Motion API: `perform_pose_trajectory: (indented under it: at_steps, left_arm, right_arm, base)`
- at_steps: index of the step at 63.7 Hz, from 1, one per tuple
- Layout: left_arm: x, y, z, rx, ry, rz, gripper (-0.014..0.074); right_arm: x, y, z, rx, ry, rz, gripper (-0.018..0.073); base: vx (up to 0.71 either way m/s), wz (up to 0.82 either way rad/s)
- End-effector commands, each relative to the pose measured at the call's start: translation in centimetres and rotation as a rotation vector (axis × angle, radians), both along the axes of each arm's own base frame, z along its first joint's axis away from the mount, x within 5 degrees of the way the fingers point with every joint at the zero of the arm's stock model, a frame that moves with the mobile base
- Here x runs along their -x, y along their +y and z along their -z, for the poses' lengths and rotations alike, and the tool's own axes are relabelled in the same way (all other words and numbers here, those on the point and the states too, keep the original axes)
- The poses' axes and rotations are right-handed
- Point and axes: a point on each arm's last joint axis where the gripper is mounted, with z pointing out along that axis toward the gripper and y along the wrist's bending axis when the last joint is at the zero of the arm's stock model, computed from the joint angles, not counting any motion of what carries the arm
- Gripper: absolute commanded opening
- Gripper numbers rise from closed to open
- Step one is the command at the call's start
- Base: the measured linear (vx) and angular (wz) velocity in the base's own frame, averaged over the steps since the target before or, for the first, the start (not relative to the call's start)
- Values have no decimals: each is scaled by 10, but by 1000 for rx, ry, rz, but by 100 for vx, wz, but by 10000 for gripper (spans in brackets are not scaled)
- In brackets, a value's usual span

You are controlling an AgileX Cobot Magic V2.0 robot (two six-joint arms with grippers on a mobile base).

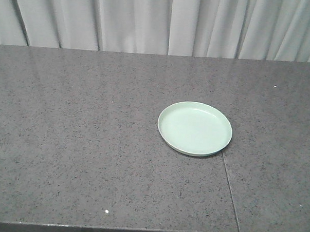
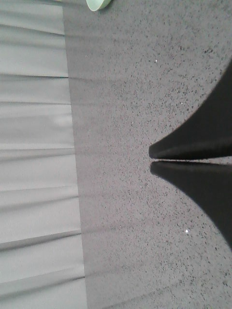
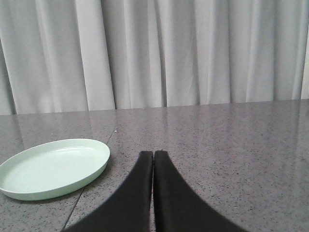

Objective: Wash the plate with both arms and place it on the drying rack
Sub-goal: 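Raise the right gripper and move it toward the pale green plate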

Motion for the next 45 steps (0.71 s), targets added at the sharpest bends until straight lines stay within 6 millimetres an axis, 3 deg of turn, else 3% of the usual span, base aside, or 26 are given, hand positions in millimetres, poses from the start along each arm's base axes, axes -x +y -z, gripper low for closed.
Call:
perform_pose_trajectory:
  at_steps: [1,45]
  left_arm:
    - [0,-1,0,23,-65,9,-6]
    - [0,-1,0,23,-65,9,-6]
  right_arm:
    - [-1,0,0,17,-51,4,-8]
    - [-1,0,0,17,-51,4,-8]
  base:
    - [0,0]
    - [0,0]
